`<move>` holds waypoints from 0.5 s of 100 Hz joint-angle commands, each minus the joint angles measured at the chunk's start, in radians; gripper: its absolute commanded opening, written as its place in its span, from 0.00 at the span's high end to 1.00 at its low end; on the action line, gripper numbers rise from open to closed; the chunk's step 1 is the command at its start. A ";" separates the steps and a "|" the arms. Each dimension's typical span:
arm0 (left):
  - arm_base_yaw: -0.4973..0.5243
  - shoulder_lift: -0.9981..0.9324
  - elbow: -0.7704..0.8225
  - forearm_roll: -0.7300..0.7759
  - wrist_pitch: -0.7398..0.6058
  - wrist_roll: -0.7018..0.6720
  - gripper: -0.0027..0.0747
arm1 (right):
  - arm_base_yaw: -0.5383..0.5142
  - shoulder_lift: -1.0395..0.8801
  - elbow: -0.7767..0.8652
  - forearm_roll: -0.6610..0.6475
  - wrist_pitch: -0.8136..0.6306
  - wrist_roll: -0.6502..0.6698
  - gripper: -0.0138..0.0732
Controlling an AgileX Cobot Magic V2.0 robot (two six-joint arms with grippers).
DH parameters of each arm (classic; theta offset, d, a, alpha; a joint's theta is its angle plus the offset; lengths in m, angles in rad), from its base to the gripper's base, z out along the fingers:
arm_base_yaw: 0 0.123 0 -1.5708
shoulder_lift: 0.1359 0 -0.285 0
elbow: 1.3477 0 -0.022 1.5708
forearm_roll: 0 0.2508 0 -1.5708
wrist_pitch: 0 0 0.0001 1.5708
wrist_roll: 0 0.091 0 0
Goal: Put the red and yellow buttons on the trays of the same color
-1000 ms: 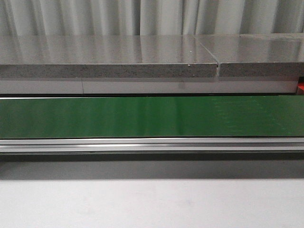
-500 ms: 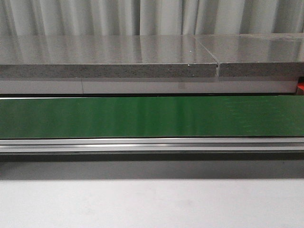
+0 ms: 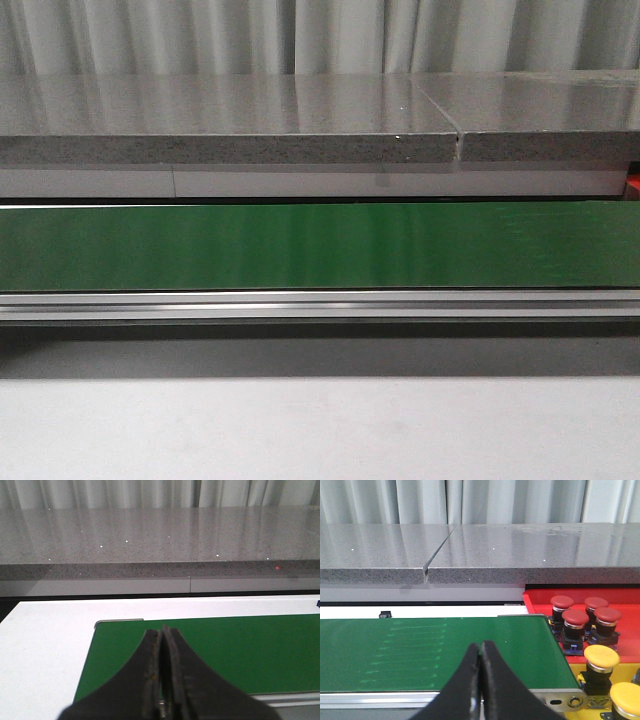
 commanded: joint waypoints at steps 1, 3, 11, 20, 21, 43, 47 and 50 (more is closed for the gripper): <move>0.004 -0.049 0.029 0.001 -0.103 -0.011 0.99 | -0.006 -0.014 -0.016 -0.008 -0.080 0.000 0.92; 0.004 -0.061 0.046 0.001 -0.112 -0.011 0.99 | -0.006 -0.014 -0.016 -0.008 -0.080 0.000 0.92; 0.004 -0.109 0.120 0.001 -0.173 -0.011 0.99 | -0.006 -0.014 -0.016 -0.008 -0.080 0.000 0.92; 0.004 -0.167 0.205 0.001 -0.265 -0.011 0.99 | -0.006 -0.014 -0.016 -0.008 -0.080 0.000 0.92; 0.004 -0.172 0.210 0.001 -0.273 -0.011 0.99 | -0.006 -0.014 -0.016 -0.008 -0.080 0.000 0.92; 0.006 -0.232 0.227 -0.003 -0.195 -0.011 0.99 | -0.006 -0.012 -0.016 -0.008 -0.080 0.000 0.92; 0.006 -0.232 0.227 -0.003 -0.201 -0.011 0.99 | -0.006 -0.012 -0.016 -0.008 -0.080 0.000 0.92; 0.006 -0.232 0.227 -0.003 -0.201 -0.011 0.99 | -0.006 -0.012 -0.016 -0.008 -0.080 0.000 0.92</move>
